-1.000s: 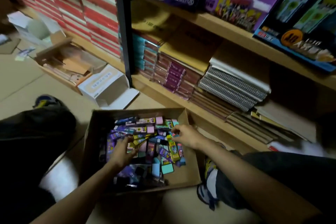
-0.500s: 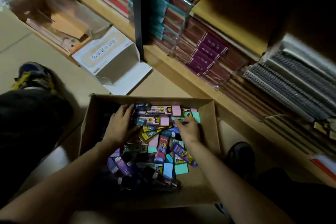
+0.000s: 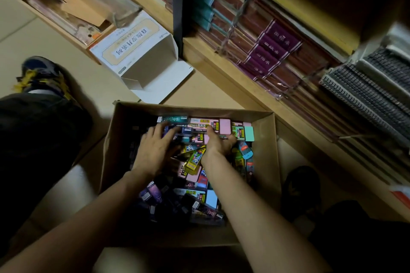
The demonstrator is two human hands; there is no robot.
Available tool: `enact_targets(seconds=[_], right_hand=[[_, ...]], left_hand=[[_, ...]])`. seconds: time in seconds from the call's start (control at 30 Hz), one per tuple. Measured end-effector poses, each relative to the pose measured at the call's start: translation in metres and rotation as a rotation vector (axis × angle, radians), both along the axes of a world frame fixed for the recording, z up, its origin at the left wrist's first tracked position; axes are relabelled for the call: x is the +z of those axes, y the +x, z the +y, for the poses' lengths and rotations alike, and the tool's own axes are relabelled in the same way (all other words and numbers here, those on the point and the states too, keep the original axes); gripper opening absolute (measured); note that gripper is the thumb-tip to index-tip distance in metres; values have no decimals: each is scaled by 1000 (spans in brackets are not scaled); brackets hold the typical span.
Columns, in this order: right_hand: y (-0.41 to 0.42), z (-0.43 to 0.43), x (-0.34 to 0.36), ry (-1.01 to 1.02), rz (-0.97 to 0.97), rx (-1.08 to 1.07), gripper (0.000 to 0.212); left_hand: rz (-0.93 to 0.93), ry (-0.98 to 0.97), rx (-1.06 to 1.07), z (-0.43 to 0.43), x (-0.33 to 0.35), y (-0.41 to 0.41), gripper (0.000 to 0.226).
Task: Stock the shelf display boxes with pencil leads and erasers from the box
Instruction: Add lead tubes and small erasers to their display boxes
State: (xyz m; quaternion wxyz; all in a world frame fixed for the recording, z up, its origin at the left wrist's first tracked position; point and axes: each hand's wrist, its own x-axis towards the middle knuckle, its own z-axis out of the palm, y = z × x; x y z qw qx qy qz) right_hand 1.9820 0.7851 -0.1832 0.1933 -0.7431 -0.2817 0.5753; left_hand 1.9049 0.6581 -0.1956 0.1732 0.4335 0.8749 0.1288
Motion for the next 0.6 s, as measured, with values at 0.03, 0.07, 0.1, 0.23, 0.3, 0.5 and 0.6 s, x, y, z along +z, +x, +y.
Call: enact_targets(seconds=[0.03,0.07,0.1,0.23,0.3,0.5,0.6], right_hand=[[2,0,0,8,9,-24,57],[5,1,0,14,20,-43,56],[8,2,1,17,31,-55,57],[22,3,-1,-3,88,-52,61],[29,0,-2,-21,138,-41,66],[60,-7,-1,-93,267,60,48],[77,-10,-1,-167,251,78,27]], left_hand=[[6,-6,-16,2,1,-5,54],[11,-19,-30,3,1,-10,54],[14,-33,-42,5,1,-13,54],[-49,-59,-12,8,2,-19,57],[-52,-96,3,8,3,-17,58],[-170,-21,127,-2,-2,-2,55],[-210,33,202,-3,-5,5,46]])
